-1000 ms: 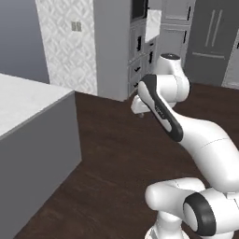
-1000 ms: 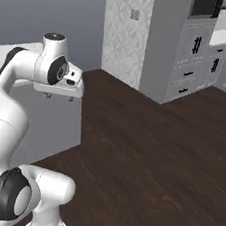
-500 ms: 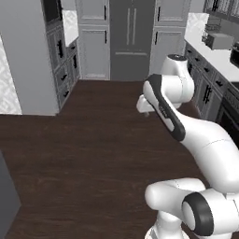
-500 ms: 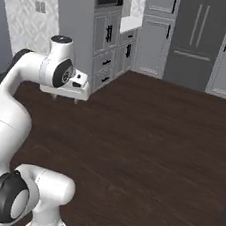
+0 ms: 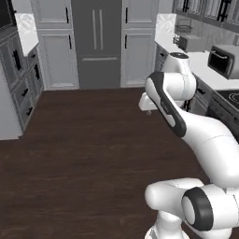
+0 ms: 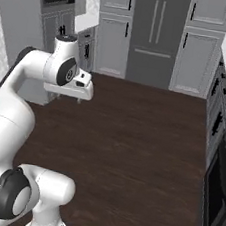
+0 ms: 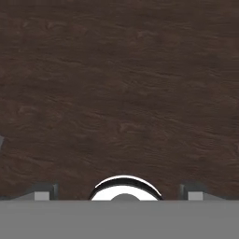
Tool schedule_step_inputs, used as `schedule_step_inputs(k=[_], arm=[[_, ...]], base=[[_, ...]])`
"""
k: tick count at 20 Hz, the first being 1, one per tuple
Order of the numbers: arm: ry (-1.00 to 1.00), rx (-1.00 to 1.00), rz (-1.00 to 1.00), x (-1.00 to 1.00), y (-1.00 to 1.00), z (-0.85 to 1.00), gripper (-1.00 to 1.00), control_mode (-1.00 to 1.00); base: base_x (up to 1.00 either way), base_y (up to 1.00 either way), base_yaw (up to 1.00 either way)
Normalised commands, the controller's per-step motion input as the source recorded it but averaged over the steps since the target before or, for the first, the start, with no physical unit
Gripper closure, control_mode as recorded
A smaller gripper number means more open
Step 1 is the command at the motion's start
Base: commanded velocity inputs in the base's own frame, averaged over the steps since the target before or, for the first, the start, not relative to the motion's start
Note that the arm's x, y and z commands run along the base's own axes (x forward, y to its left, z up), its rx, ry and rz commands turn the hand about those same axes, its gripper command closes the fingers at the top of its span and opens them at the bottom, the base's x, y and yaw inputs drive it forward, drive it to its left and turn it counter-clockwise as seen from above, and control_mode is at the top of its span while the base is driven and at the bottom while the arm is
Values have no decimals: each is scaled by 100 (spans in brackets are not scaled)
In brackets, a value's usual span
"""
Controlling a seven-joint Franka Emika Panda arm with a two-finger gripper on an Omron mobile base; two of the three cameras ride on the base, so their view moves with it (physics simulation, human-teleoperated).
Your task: Navigate to the microwave.
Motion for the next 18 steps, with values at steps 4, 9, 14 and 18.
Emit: schedule_step_inputs(k=[4,9,14,18], arm=[[0,0,0,0,0,0,-100,100],[0,0,0,0,0,0,-100,100],[0,0,0,0,0,0,-100,100],[0,0,0,0,0,0,-100,100]], base=[[100,20,-31],[100,23,10],[100,0,63],[100,0,74]])
